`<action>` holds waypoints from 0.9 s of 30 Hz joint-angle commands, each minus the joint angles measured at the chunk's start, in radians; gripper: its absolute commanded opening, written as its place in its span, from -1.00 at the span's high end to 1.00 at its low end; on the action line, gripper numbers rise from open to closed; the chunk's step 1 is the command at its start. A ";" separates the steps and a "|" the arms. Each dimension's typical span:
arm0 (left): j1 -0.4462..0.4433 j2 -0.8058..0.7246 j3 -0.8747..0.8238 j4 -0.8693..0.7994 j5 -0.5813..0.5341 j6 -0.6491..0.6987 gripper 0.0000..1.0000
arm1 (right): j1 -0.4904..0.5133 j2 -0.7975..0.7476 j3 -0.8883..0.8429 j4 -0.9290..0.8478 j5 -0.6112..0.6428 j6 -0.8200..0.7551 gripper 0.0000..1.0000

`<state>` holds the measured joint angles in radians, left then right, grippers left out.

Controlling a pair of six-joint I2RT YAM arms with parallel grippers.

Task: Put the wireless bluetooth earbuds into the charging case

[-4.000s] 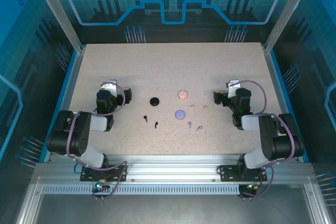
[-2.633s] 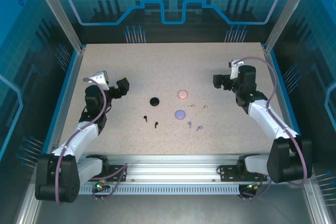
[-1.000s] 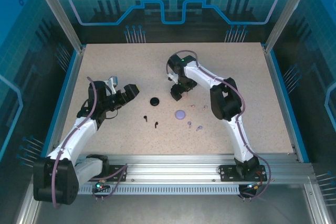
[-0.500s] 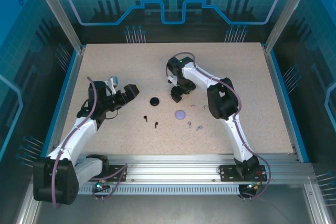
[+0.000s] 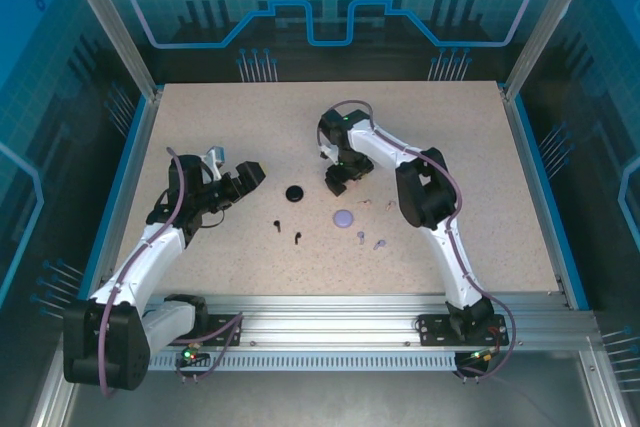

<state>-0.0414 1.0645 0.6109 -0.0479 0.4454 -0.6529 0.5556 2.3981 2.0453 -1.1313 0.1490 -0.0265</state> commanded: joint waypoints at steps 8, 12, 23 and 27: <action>-0.003 -0.022 0.001 -0.011 -0.008 0.008 -0.97 | 0.004 -0.029 0.000 0.044 0.012 0.016 -0.51; -0.003 -0.024 -0.001 -0.013 -0.008 0.009 -0.97 | 0.001 -0.009 0.013 0.027 0.000 0.018 -0.44; -0.003 -0.025 -0.001 -0.015 -0.006 0.011 -0.97 | 0.002 0.008 -0.016 0.058 -0.007 0.027 -0.21; -0.003 -0.023 -0.001 -0.009 0.012 0.008 -0.97 | 0.001 -0.032 -0.068 0.103 0.013 0.022 -0.13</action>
<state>-0.0414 1.0573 0.6109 -0.0479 0.4423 -0.6529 0.5560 2.3836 2.0186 -1.0718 0.1436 -0.0074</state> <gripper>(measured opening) 0.987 0.572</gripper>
